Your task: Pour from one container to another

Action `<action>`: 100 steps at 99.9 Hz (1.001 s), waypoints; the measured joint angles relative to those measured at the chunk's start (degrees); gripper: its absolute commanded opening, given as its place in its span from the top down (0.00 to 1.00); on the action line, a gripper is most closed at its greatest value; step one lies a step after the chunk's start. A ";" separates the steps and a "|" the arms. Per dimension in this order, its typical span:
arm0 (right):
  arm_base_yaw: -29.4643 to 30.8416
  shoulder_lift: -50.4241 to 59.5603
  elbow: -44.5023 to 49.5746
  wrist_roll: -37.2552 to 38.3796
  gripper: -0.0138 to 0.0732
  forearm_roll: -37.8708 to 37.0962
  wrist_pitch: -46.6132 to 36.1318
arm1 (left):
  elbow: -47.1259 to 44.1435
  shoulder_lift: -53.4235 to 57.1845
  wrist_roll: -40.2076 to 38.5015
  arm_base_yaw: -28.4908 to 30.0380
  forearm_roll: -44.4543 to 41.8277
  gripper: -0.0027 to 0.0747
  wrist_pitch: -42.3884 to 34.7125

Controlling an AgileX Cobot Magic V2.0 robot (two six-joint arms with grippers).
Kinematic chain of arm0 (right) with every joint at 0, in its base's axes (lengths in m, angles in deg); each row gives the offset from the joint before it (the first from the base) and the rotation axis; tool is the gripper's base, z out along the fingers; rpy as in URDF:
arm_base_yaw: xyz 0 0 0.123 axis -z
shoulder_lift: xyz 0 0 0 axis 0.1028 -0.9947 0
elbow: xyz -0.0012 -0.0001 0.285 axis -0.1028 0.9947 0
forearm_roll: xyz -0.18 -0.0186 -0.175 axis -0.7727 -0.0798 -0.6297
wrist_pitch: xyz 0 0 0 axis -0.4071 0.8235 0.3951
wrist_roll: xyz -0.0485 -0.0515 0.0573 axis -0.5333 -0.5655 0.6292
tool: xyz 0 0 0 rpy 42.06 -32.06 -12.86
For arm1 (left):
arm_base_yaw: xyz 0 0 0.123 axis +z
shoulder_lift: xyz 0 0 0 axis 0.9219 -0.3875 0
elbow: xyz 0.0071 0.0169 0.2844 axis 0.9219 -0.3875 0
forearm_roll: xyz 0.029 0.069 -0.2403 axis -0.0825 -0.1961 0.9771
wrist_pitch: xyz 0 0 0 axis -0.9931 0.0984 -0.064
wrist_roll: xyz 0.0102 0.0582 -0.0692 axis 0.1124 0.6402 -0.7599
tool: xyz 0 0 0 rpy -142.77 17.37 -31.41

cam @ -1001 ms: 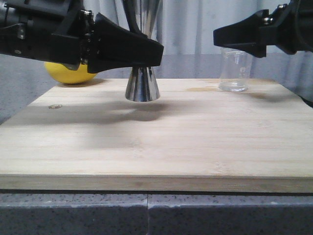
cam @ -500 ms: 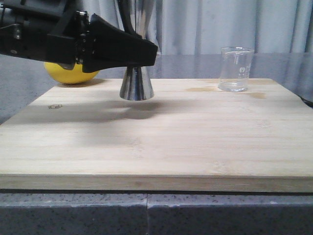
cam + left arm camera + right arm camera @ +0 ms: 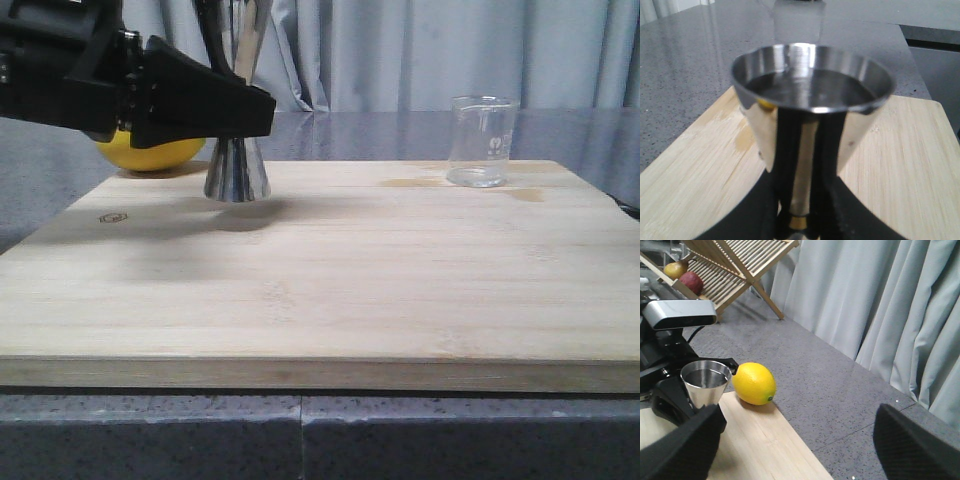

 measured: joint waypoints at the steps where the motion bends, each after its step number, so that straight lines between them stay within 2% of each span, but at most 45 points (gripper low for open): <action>1: 0.00 0.15 0.00 0.14 0.22 -0.31 0.00 | 0.00 0.00 0.00 0.00 0.02 0.99 0.00; 47: 0.00 4.58 0.00 4.25 0.22 -4.92 0.10 | 0.00 0.00 0.00 0.00 -0.74 0.99 0.00; 100: 0.00 4.70 0.00 4.87 0.22 -5.07 0.22 | 0.00 0.00 2.11 0.00 0.19 0.99 0.00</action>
